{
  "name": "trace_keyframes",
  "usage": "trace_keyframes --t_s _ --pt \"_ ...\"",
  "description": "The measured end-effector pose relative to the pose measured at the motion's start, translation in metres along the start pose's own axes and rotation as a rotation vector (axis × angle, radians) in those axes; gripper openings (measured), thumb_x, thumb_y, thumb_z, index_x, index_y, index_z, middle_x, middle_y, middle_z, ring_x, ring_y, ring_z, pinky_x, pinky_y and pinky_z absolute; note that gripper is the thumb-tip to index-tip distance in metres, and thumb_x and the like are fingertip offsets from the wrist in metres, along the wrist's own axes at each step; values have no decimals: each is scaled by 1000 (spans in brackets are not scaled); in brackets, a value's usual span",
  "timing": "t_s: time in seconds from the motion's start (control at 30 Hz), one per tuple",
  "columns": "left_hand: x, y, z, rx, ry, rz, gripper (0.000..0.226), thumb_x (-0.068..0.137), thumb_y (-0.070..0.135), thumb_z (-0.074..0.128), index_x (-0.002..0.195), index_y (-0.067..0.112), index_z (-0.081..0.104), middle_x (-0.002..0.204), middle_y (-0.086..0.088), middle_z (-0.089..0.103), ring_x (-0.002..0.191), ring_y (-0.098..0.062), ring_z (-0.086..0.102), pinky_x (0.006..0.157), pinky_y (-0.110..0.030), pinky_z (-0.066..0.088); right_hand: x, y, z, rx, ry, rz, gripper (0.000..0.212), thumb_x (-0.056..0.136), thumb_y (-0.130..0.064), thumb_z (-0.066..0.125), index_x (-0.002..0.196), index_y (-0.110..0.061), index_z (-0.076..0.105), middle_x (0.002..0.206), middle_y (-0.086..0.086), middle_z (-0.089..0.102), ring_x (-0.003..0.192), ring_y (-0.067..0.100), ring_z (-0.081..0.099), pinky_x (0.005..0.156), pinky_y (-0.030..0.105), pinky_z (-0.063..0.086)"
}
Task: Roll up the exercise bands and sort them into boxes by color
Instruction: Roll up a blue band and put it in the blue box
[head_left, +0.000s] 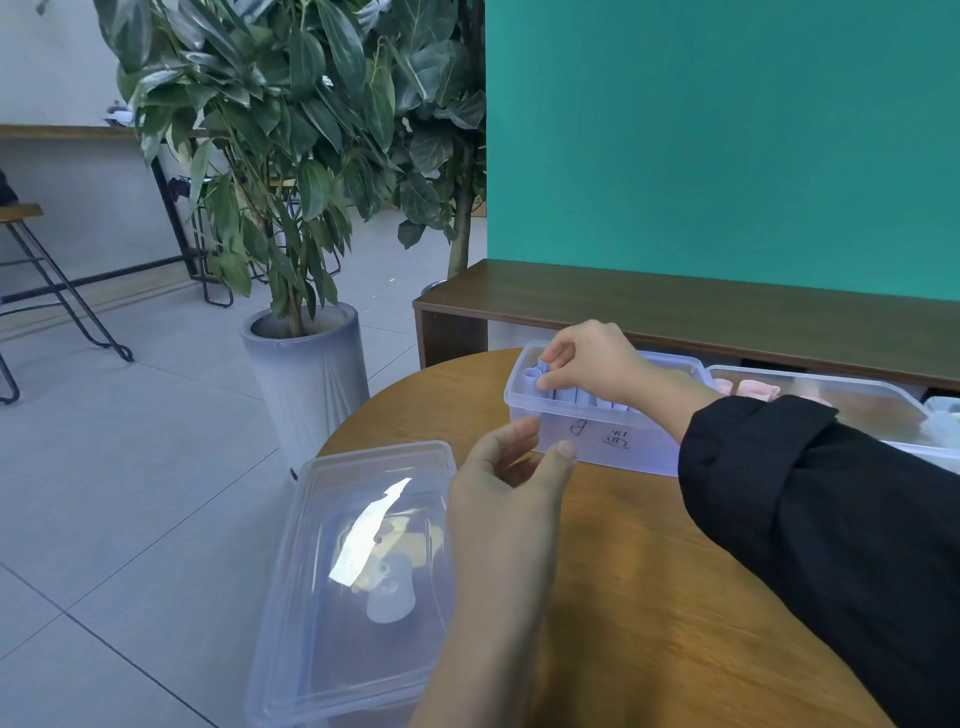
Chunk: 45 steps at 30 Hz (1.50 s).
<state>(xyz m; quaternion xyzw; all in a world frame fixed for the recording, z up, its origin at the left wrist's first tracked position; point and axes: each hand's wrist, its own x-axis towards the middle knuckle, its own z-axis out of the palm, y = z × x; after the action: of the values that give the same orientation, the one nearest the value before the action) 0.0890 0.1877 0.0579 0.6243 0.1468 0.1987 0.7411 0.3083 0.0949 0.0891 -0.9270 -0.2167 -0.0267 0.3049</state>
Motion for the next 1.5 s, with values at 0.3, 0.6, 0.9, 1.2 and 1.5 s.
trace_keyframes --t_s 0.3,0.6,0.9,1.2,1.5 --pt "-18 8 12 -31 -28 12 28 84 21 81 111 27 73 102 14 75 98 -2 69 94 -38 58 -55 3 -43 137 104 14 22 83 -27 84 99 -15 74 85 -2 76 67 7 71 65 20 56" --pt "-79 6 49 65 -192 83 30 86 18 79 114 28 71 109 15 71 96 4 67 98 -40 56 -229 18 -93 474 244 134 19 89 -21 77 102 -8 74 88 9 75 72 12 70 62 24 56" --pt "-175 -23 98 189 -447 182 31 86 17 80 108 37 70 107 13 73 94 -5 71 94 -44 57 -421 84 -94 604 486 395 9 92 -20 73 96 -13 76 88 7 77 72 10 72 61 23 55" --pt "-232 -58 120 288 -653 172 34 87 19 78 116 35 69 112 17 72 96 1 69 88 -39 59 -493 139 -117 -21 682 526 17 89 -31 75 102 -21 73 93 -8 73 78 0 61 69 7 41" --pt "-225 -69 140 289 -692 149 34 87 20 78 116 35 69 111 15 72 94 -4 71 80 -27 55 -484 182 -155 23 308 572 78 80 -44 82 148 -37 43 127 -15 57 105 6 55 88 22 37"
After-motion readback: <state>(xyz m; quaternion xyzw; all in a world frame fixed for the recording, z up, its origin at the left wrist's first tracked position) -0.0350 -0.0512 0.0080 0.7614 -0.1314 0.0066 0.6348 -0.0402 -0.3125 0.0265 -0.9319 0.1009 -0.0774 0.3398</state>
